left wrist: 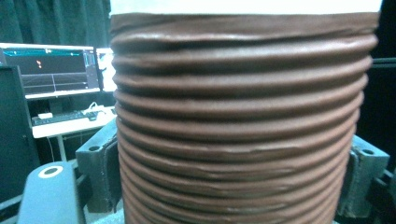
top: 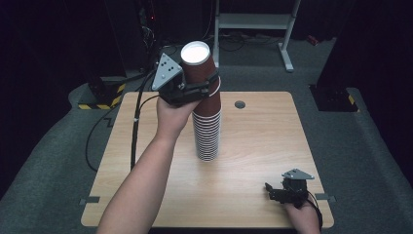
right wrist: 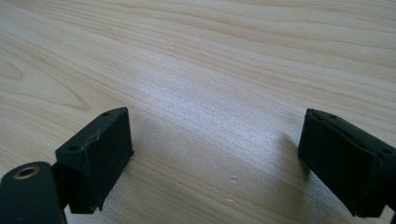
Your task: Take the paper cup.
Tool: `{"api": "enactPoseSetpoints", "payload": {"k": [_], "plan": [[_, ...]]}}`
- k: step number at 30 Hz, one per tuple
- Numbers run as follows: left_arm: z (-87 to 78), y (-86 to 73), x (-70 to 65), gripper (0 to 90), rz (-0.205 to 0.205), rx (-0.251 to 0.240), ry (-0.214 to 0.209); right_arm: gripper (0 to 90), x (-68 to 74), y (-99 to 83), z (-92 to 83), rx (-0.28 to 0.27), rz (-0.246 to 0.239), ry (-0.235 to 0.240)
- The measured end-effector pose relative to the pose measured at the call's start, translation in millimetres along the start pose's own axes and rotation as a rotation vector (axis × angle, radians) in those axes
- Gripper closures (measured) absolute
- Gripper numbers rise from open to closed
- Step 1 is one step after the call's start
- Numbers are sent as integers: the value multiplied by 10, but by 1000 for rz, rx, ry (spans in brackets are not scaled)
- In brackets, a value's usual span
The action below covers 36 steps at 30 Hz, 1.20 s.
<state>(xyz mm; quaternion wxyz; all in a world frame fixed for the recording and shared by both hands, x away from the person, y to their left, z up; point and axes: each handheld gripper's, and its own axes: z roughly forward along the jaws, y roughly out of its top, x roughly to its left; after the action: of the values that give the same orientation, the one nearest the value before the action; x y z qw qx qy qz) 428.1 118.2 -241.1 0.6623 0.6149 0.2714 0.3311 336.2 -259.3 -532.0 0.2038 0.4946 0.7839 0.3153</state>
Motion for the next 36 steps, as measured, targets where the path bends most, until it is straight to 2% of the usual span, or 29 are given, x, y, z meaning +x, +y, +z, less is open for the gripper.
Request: {"api": "enactPoseSetpoints", "payload": {"k": [9, 18, 24, 29, 36], "plan": [[-36, 106, -14, 170, 20, -22, 13, 95, -1, 0, 0, 0, -1, 0], [-72, 161, -23, 170, 13, -49, 22, 94, -1, 0, 0, 0, -2, 0], [-133, 168, -12, 171, 7, -49, 25, 94, 0, 0, -1, 1, 0, 0], [-232, 140, 0, 171, 15, -41, 35, 94, 0, 0, -1, 1, -1, 0], [-454, 126, 45, 171, 1, -59, 36, 94, -1, 0, -1, 1, -2, 0]]}}
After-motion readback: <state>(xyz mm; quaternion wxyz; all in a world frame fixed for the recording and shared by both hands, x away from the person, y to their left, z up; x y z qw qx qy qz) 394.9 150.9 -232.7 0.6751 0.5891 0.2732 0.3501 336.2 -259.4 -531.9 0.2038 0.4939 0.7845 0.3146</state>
